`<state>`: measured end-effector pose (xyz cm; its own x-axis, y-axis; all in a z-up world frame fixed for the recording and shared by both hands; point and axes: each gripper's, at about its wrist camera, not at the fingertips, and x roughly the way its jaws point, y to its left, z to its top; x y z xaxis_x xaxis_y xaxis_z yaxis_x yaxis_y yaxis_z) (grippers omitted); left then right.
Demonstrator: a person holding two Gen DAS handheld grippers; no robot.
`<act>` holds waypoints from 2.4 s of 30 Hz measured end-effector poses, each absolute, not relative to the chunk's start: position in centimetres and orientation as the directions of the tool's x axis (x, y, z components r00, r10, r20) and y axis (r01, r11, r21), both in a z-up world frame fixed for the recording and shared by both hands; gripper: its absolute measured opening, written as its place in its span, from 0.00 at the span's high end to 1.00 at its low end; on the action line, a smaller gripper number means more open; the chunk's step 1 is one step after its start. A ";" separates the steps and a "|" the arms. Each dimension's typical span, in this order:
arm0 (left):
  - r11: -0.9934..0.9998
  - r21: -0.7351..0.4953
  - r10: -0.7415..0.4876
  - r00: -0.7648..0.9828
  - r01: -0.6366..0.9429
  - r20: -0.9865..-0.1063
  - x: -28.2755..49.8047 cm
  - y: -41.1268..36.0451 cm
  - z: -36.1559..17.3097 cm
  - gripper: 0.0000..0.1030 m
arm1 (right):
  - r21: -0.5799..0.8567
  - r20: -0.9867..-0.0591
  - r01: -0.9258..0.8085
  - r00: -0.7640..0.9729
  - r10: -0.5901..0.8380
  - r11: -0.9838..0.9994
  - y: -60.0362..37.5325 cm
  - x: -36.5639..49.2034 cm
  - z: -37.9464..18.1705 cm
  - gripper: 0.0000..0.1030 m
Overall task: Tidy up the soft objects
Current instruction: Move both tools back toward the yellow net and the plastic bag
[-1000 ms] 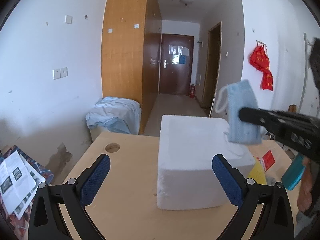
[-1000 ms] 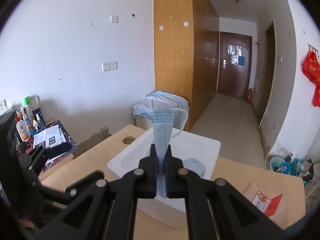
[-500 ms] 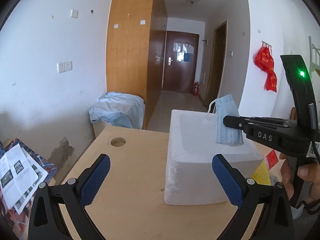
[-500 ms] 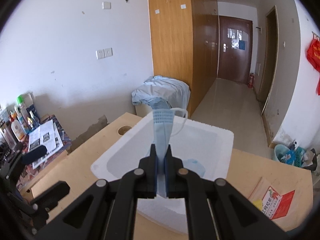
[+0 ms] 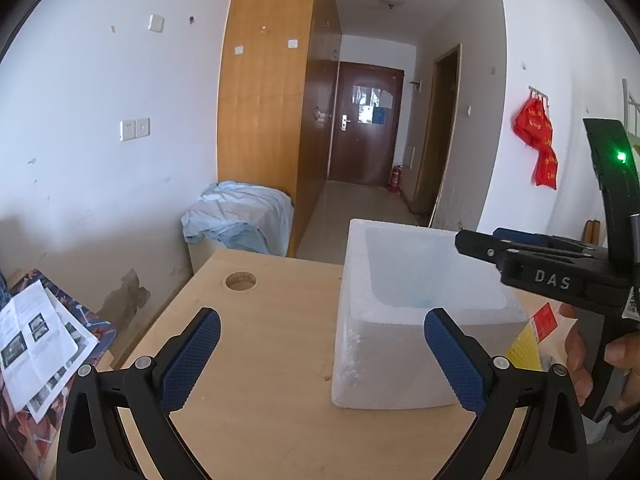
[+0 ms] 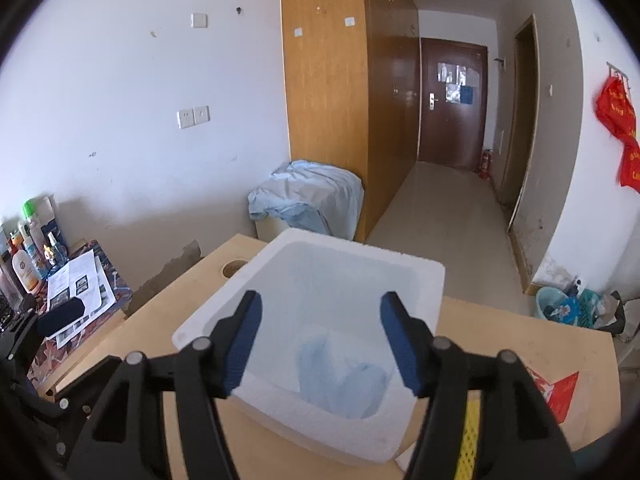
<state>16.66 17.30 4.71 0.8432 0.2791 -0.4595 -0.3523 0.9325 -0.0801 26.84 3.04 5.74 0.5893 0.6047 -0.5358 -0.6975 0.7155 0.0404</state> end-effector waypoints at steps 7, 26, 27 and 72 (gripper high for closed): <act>0.932 -0.088 0.275 0.844 -0.352 -0.461 16.4 17.1 4.8 0.01 | 0.045 -0.536 -0.697 0.587 0.607 0.715 2.6 26.3 6.0 0.35; 0.979 -0.126 0.079 0.877 -0.157 -0.474 16.3 10.7 3.8 0.01 | 0.139 -0.526 -0.590 0.637 0.564 0.795 -6.2 21.4 4.5 0.35; 0.982 -0.125 0.067 0.878 -0.142 -0.473 16.3 10.1 3.7 0.01 | 0.142 -0.526 -0.578 0.644 0.556 0.804 -6.7 21.2 4.4 0.35; 0.973 -0.139 -0.232 0.772 0.185 -0.592 24.6 -4.2 -2.7 0.01 | 0.168 -0.617 -0.460 0.641 0.457 0.872 -18.2 26.7 -1.7 0.36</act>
